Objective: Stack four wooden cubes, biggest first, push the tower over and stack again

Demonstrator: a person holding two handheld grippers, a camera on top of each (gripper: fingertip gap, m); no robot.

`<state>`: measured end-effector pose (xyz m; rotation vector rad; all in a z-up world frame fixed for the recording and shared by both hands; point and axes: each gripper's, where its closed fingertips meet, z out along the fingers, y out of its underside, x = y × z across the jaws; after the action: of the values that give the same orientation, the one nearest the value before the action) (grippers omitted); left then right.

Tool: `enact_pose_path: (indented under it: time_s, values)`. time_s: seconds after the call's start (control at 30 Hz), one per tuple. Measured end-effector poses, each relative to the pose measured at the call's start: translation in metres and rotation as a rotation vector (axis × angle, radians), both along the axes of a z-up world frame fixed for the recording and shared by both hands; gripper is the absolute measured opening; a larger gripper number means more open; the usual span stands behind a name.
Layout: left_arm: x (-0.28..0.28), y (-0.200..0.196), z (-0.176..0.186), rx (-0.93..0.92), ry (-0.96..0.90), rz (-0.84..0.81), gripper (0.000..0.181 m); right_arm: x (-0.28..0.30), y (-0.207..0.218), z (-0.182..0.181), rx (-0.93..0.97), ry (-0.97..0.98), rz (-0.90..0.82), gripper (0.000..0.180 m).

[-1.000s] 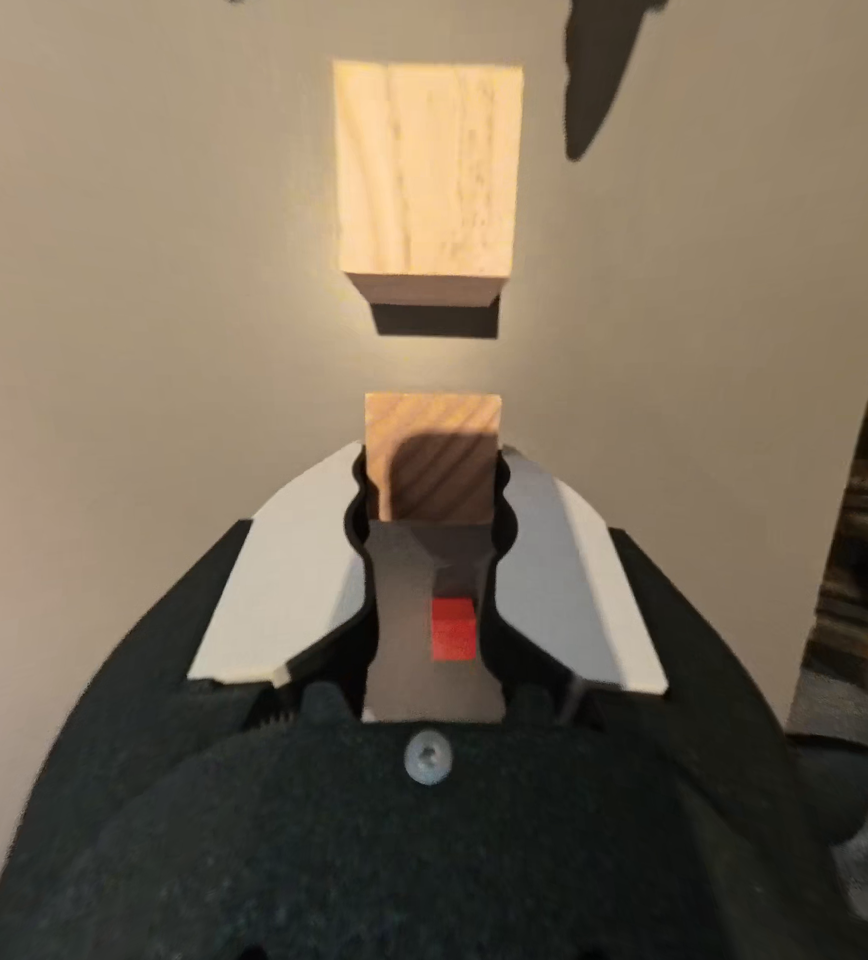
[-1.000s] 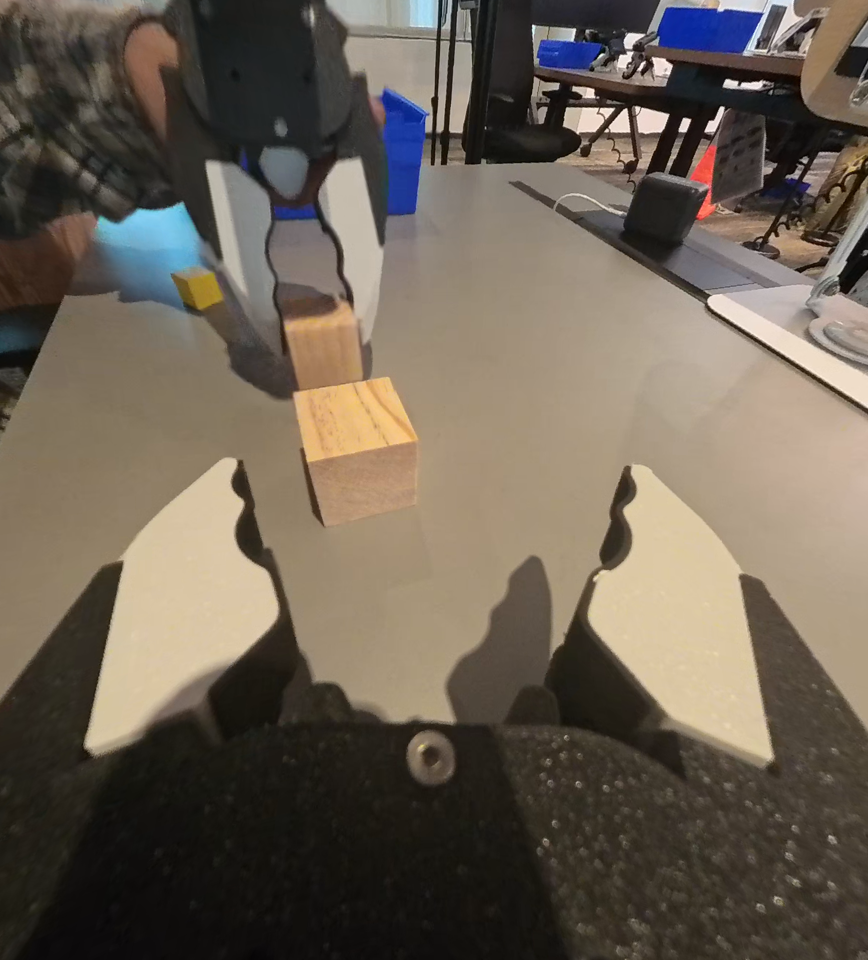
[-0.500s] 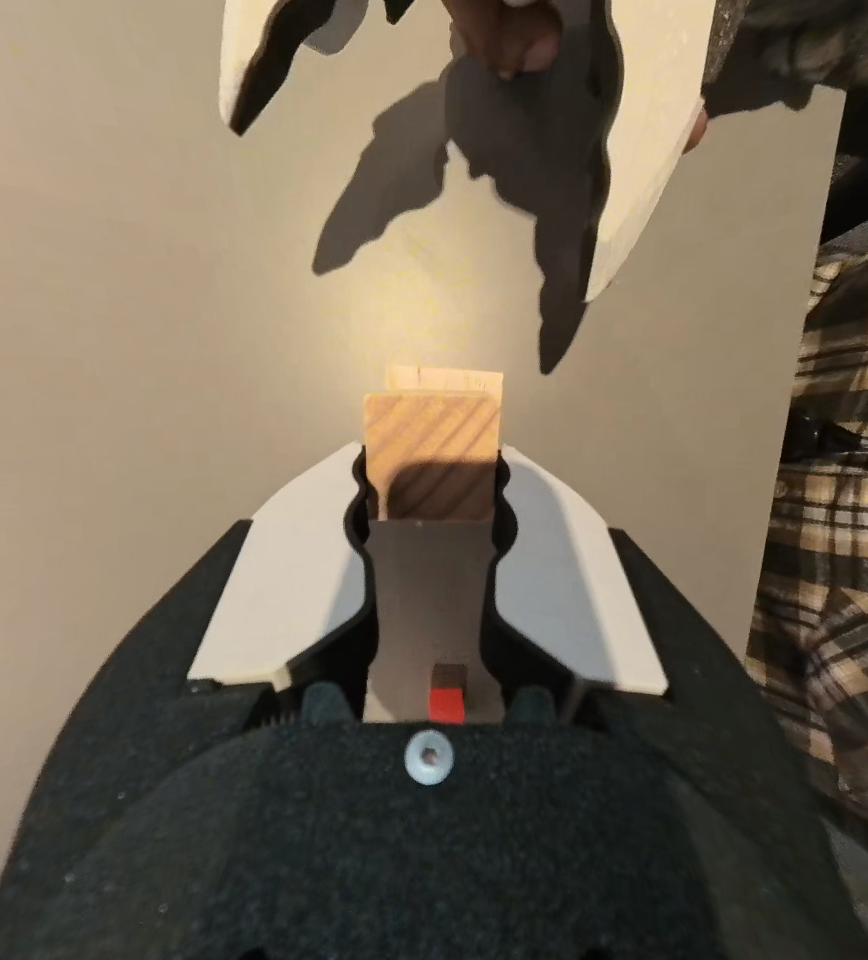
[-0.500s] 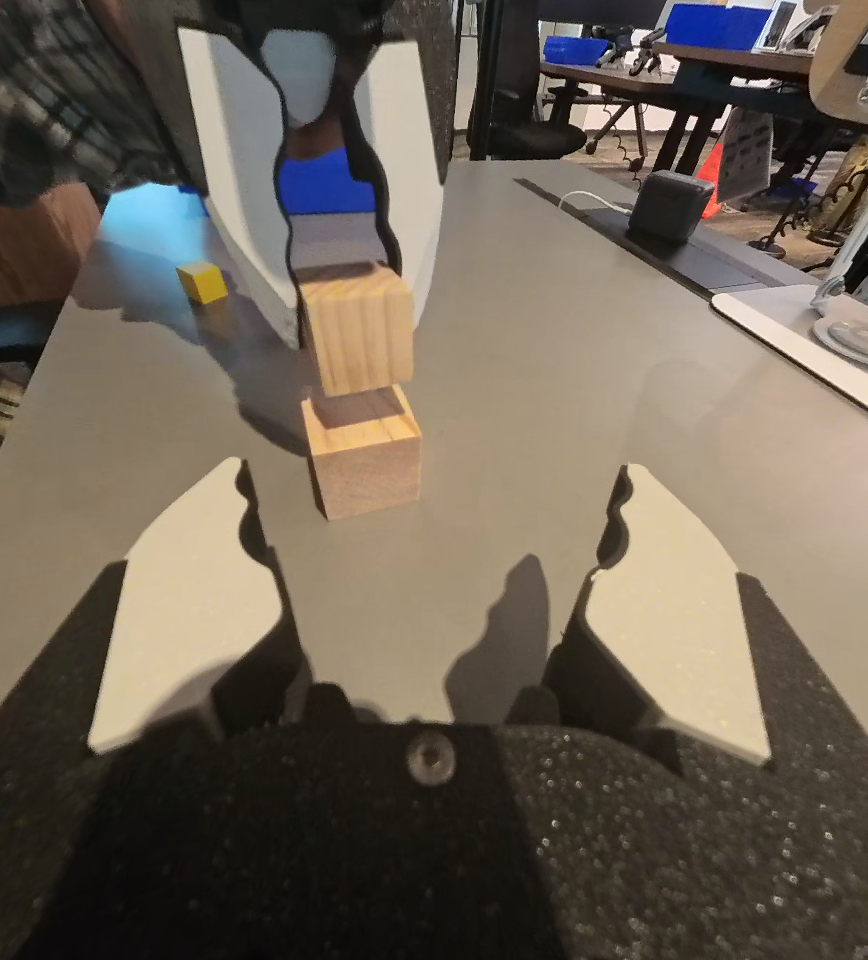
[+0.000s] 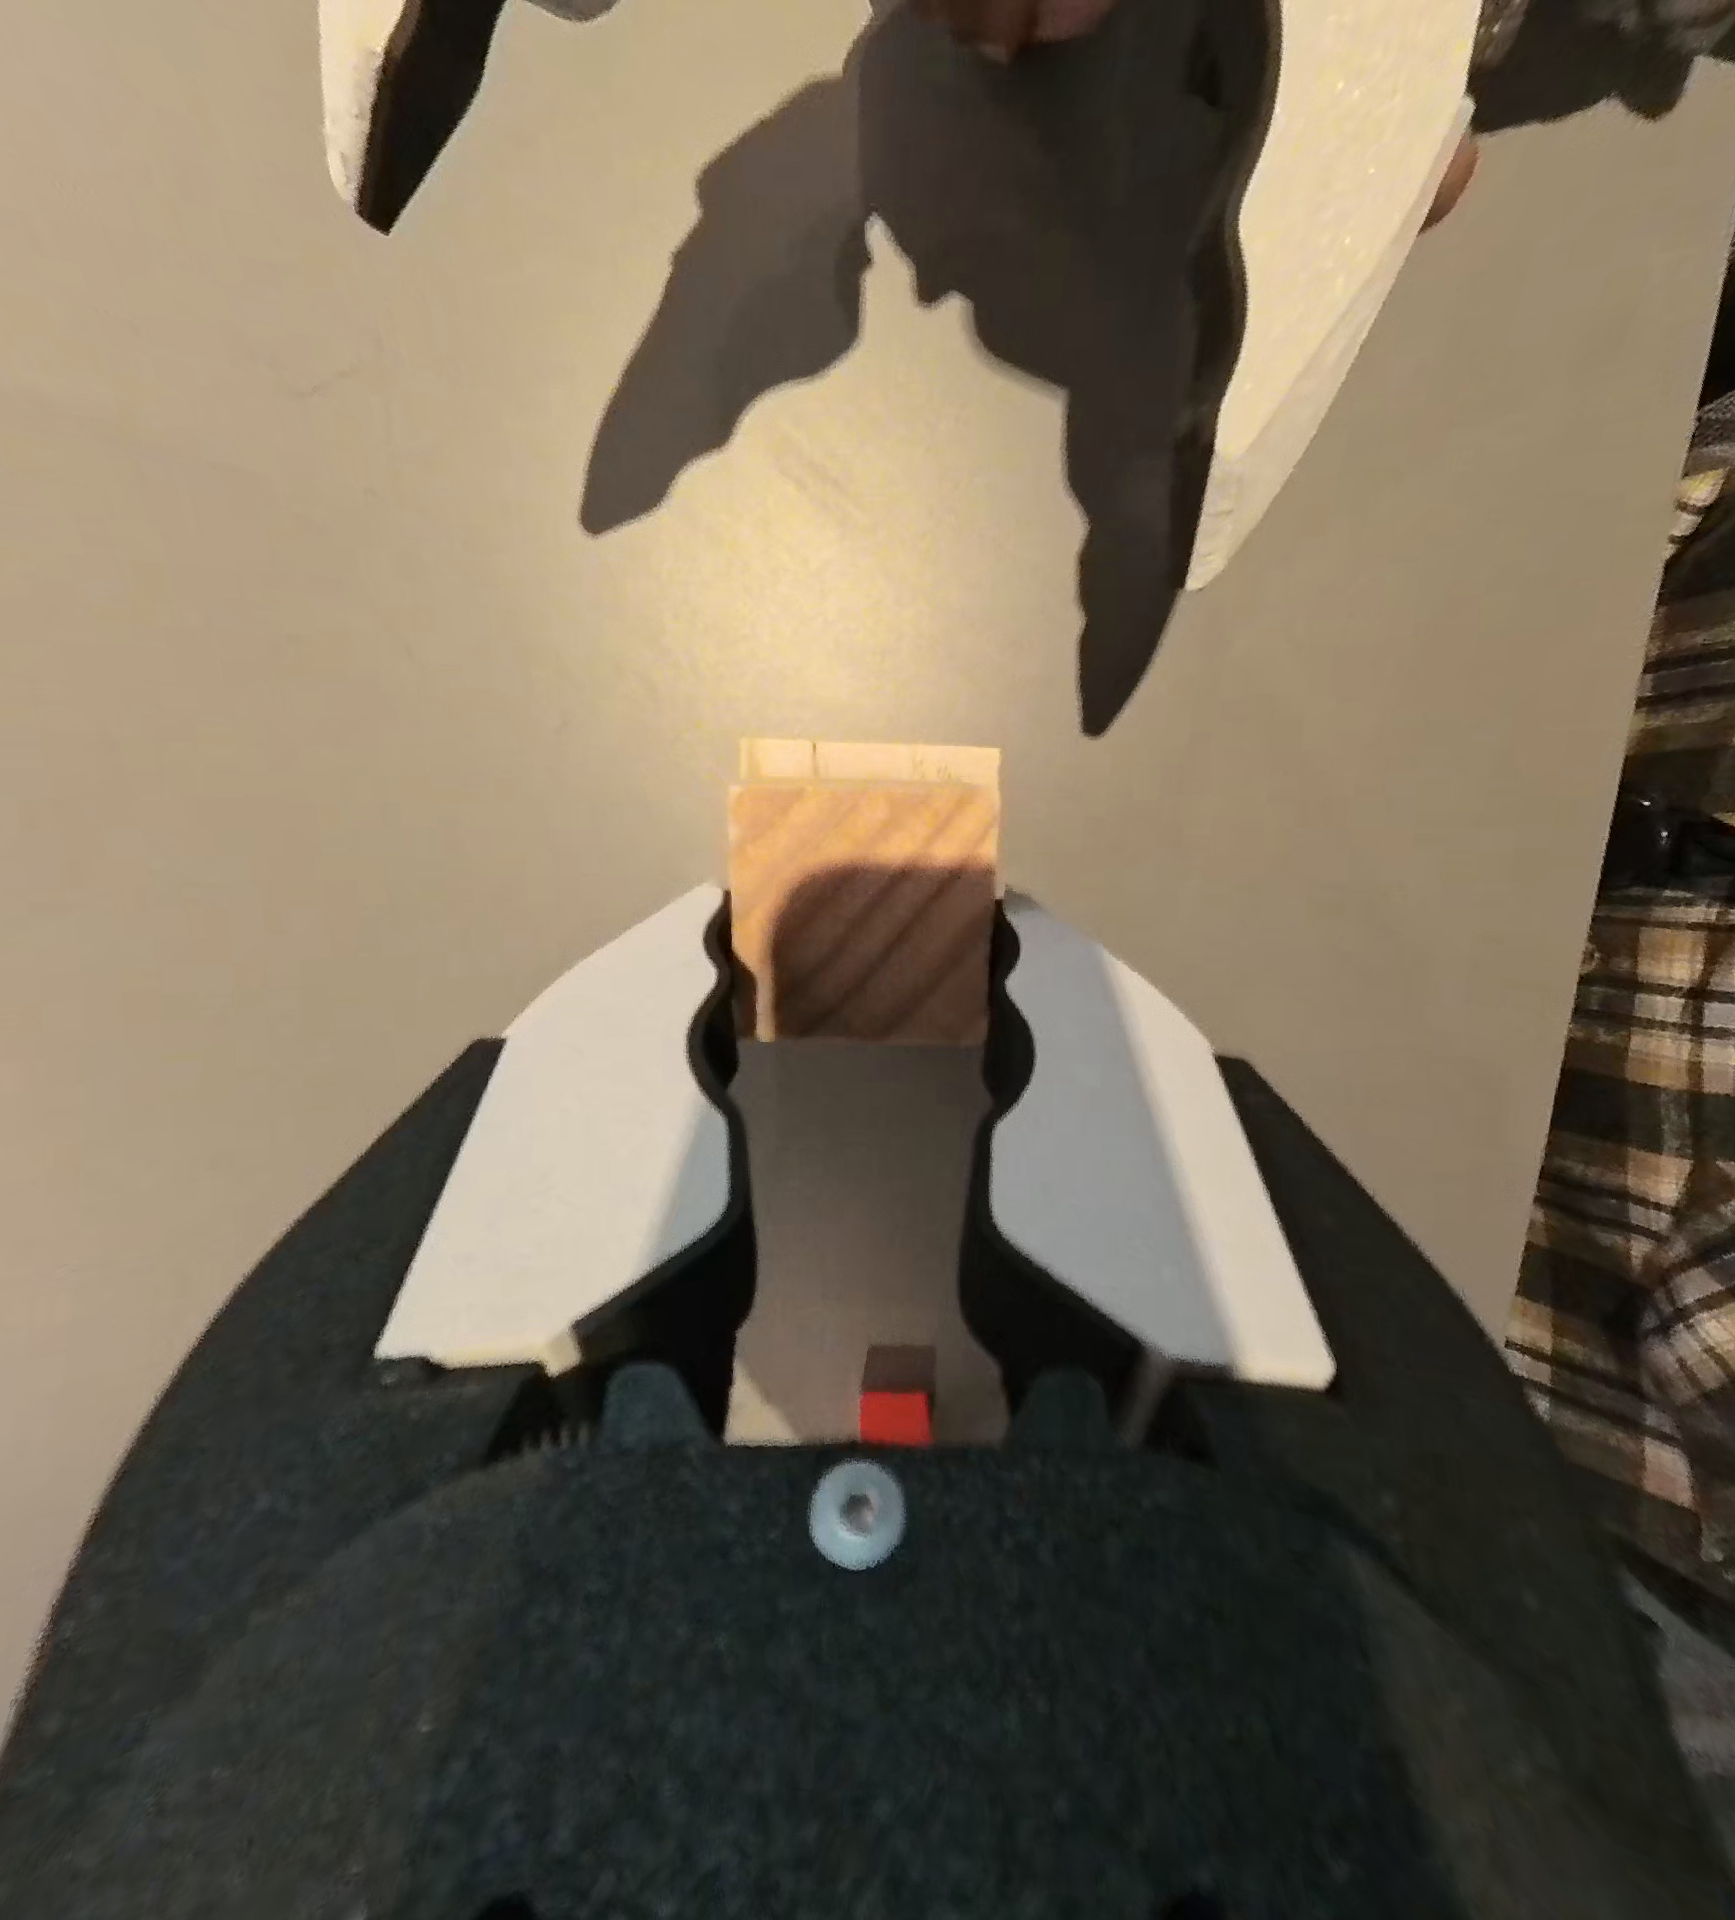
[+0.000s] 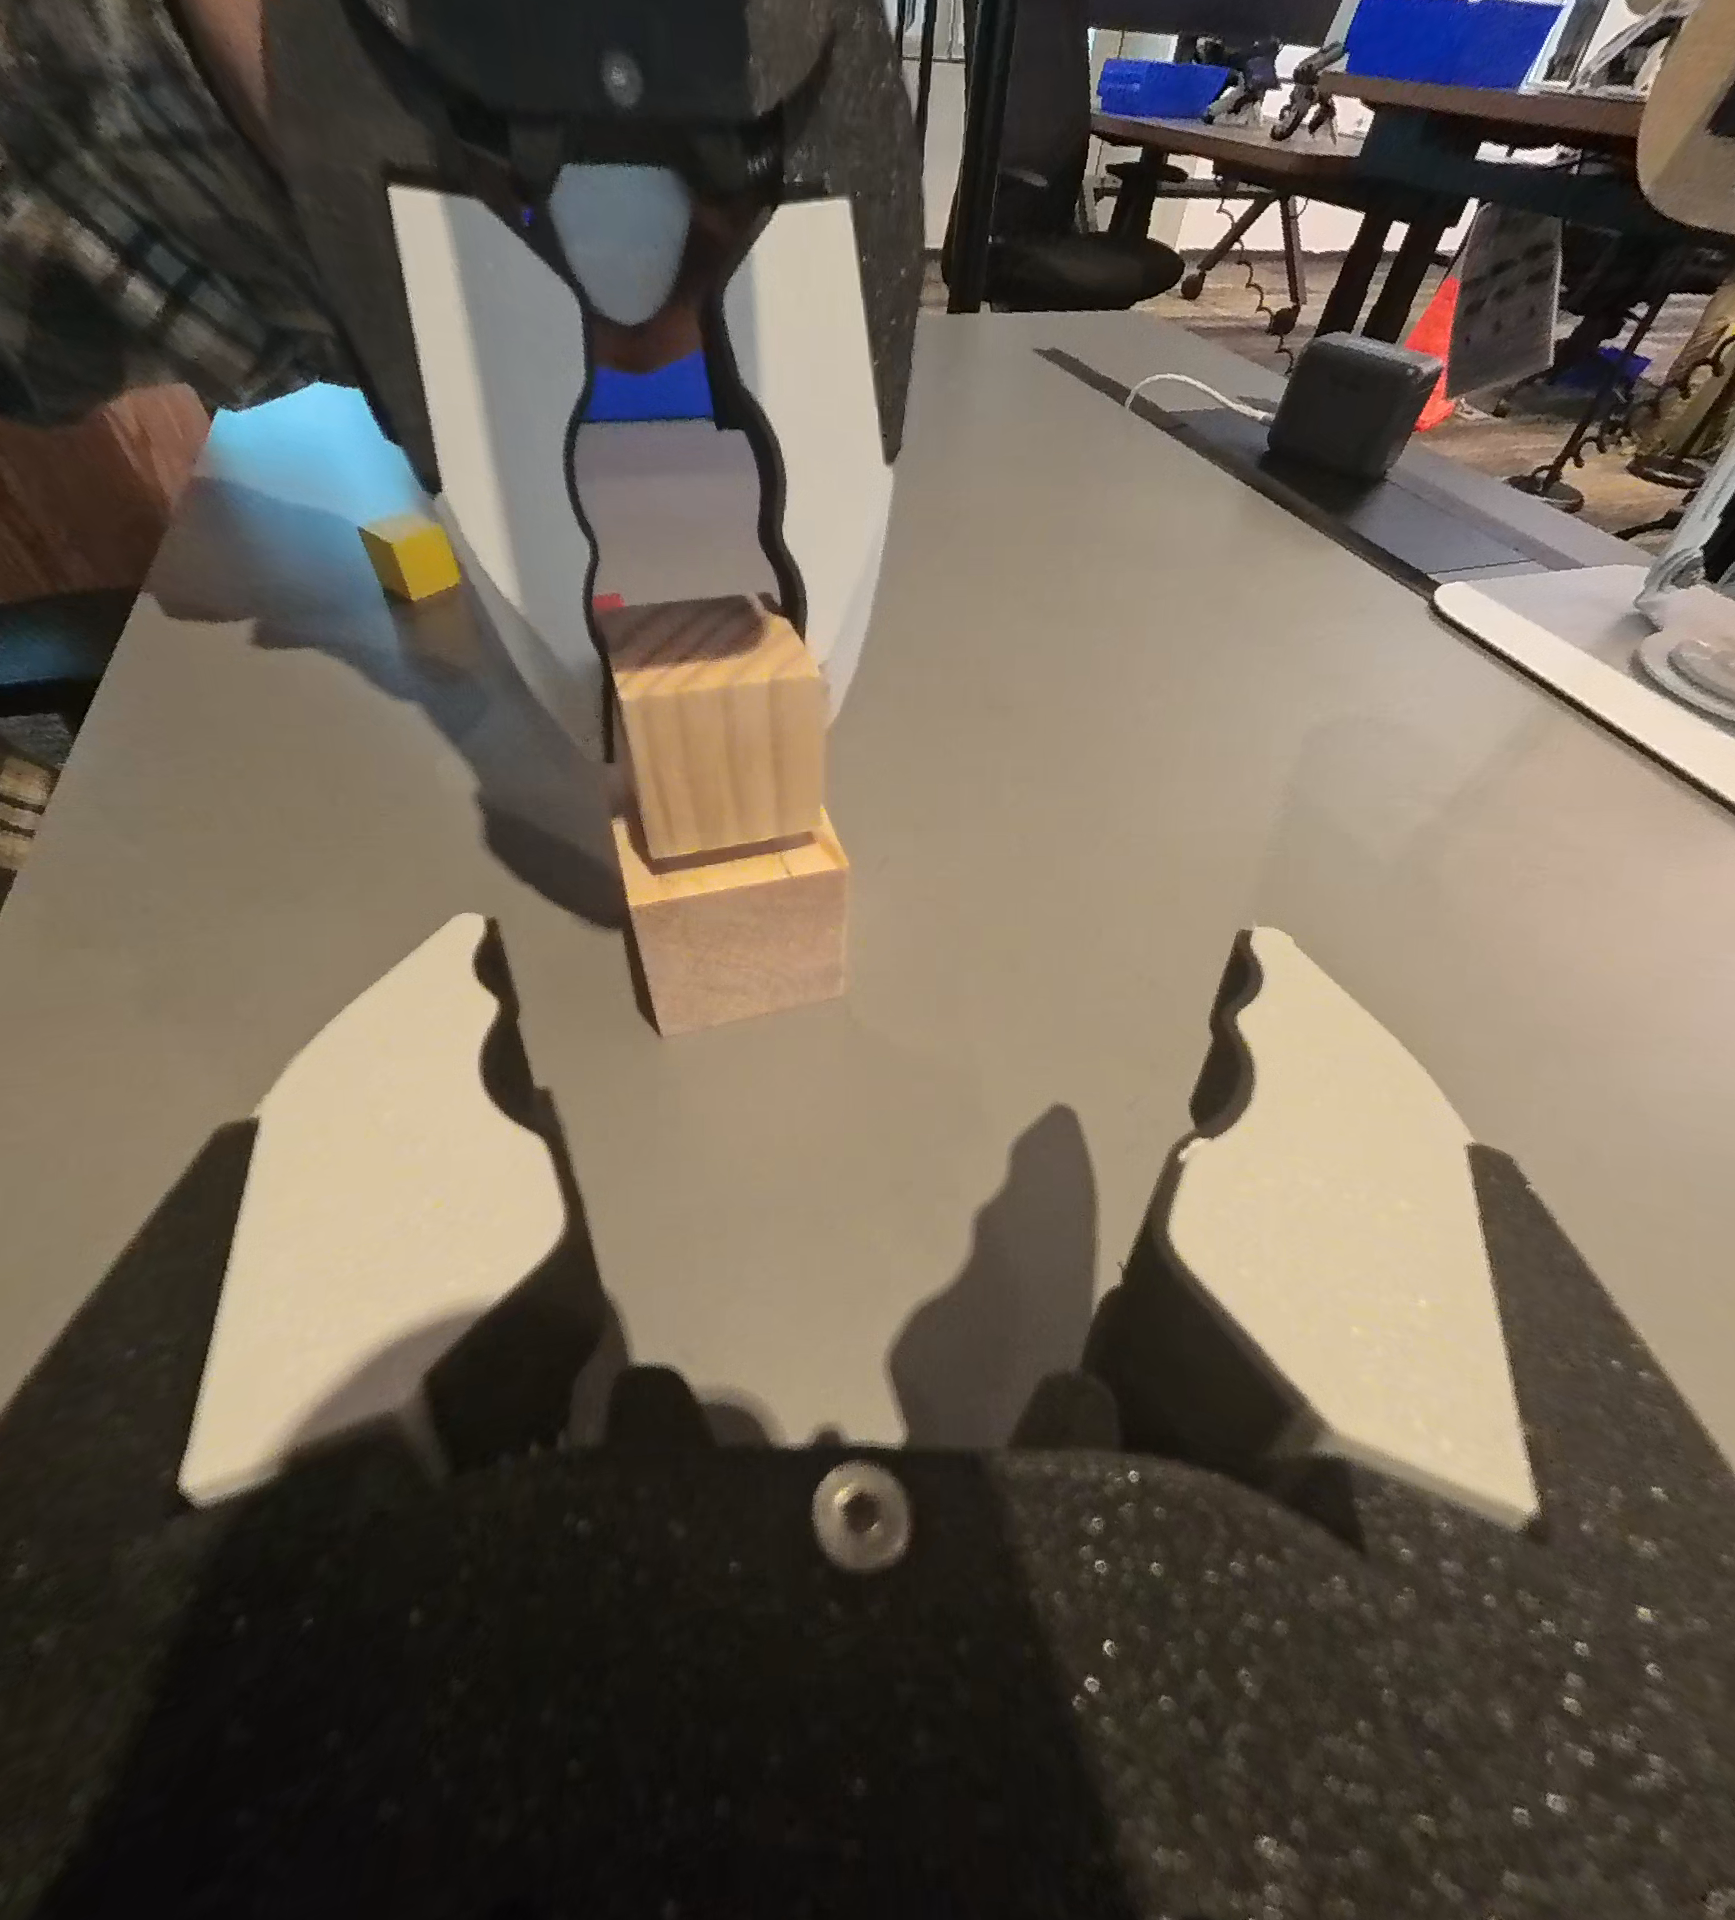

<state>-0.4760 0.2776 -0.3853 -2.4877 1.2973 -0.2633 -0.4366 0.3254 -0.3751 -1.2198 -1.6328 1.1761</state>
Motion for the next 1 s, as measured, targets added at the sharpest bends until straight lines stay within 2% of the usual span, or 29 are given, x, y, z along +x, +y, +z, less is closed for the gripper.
enact_pose_path:
  time_s: [0.57,0.67,0.77,1.0]
  values:
    - [-0.001,0.000,-0.004,0.000,0.006,-0.005,0.045,-0.001,0.000,0.000,-0.005,-0.001,0.002,0.122]
    - [-0.006,0.005,0.000,0.044,0.016,0.019,0.066,-0.001,0.000,0.000,-0.004,0.001,-0.001,0.123]
    - [-0.015,0.010,0.019,0.128,-0.016,0.047,0.083,-0.001,0.000,0.001,-0.004,0.003,-0.001,0.124]
    - [-0.067,-0.013,0.059,0.267,-0.100,0.099,0.090,-0.001,-0.001,0.000,-0.003,0.002,0.004,0.124]
